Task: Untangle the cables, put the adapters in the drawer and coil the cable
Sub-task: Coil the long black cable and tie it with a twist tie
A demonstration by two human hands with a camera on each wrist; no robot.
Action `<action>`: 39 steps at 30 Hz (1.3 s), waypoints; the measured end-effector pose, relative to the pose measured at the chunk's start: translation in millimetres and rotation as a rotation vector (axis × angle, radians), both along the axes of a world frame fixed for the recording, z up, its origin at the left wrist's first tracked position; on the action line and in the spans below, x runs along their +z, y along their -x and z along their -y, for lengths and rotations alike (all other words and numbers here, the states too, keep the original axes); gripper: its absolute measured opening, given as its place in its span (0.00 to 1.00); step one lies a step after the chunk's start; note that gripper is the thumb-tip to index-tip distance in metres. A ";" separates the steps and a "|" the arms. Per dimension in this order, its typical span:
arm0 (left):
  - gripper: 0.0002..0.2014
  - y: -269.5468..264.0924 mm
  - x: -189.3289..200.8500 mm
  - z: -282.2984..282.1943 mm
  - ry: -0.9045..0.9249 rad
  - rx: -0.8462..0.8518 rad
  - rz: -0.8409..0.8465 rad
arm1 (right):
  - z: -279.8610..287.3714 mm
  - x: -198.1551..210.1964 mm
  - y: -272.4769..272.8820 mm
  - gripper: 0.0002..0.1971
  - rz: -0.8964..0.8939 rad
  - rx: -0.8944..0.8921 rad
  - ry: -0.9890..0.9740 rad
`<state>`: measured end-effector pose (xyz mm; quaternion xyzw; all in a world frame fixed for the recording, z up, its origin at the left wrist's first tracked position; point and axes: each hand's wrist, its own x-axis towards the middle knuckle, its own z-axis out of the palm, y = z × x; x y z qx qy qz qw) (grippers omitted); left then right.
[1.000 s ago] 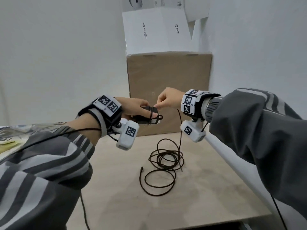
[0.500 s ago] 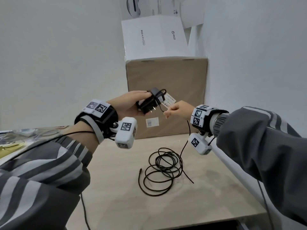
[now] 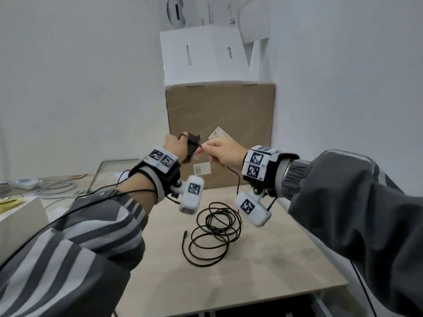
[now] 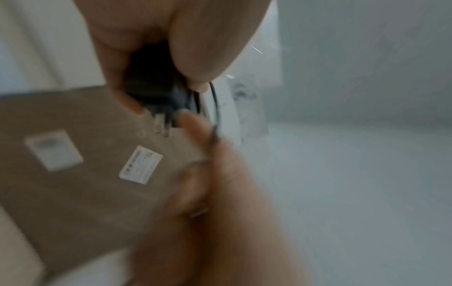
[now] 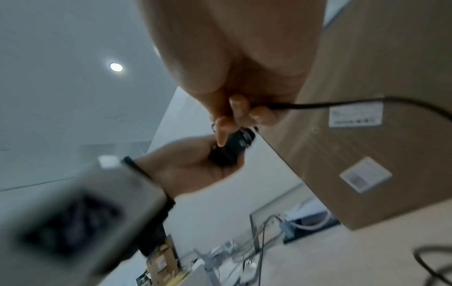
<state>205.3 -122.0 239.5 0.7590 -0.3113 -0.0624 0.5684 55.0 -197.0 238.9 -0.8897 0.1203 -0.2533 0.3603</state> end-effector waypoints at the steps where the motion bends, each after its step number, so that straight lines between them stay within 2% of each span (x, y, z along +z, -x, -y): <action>1: 0.16 2.2 2.9 -2.4 0.112 -0.077 -0.155 | -0.2 -11.6 -1.5 0.13 -0.018 0.044 -0.040; 3: 0.13 12.7 12.4 -13.2 0.273 -0.307 -0.422 | 5.3 -28.4 -0.1 0.15 -0.051 0.039 -0.045; 4: 0.14 16.6 16.3 -19.1 0.318 -0.407 -0.479 | 11.2 -32.0 2.7 0.16 -0.060 0.000 -0.031; 6: 0.13 21.0 21.5 -31.7 0.309 -0.524 -0.456 | 25.9 -34.1 9.0 0.19 -0.082 -0.056 0.022; 8: 0.10 21.2 20.7 -44.7 0.230 -0.604 -0.394 | 37.4 -32.5 13.8 0.17 -0.120 -0.048 0.119; 12: 0.09 30.9 11.5 -56.4 -0.101 -0.813 -0.342 | 44.7 -21.9 14.0 0.13 -0.224 -0.054 0.232; 15: 0.07 43.3 5.2 -52.7 -0.401 -0.725 -0.148 | 46.7 -5.7 17.6 0.10 -0.279 -0.037 0.278; 18: 0.16 42.0 -0.7 -43.2 -0.720 -0.513 0.224 | 44.2 8.2 23.3 0.11 -0.243 -0.117 0.299; 20: 0.20 32.6 -7.5 -34.1 -0.769 -0.297 0.441 | 35.6 13.6 22.7 0.12 -0.167 -0.145 0.308; 22: 0.20 25.2 -14.6 -27.7 -0.669 -0.120 0.467 | 23.1 13.8 20.0 0.12 -0.114 -0.124 0.291; 24: 0.20 18.1 -18.1 -22.5 -0.486 -0.034 0.373 | 11.1 6.1 18.2 0.13 -0.078 -0.094 0.238; 27: 0.20 8.0 -16.4 -20.3 -0.079 -0.053 0.045 | -0.1 -17.5 14.7 0.13 -0.021 -0.037 0.092; 30: 0.17 9.1 -11.0 -27.3 0.198 -0.130 -0.217 | -6.9 -41.0 9.0 0.13 0.001 0.054 -0.038; 34: 0.16 15.0 -13.9 -31.1 0.318 -0.223 -0.337 | -9.6 -48.6 8.0 0.11 0.015 0.150 -0.177; 39: 0.15 31.9 -13.9 -40.9 0.407 -0.380 -0.484 | -10.6 -49.8 8.5 0.10 -0.020 0.208 -0.189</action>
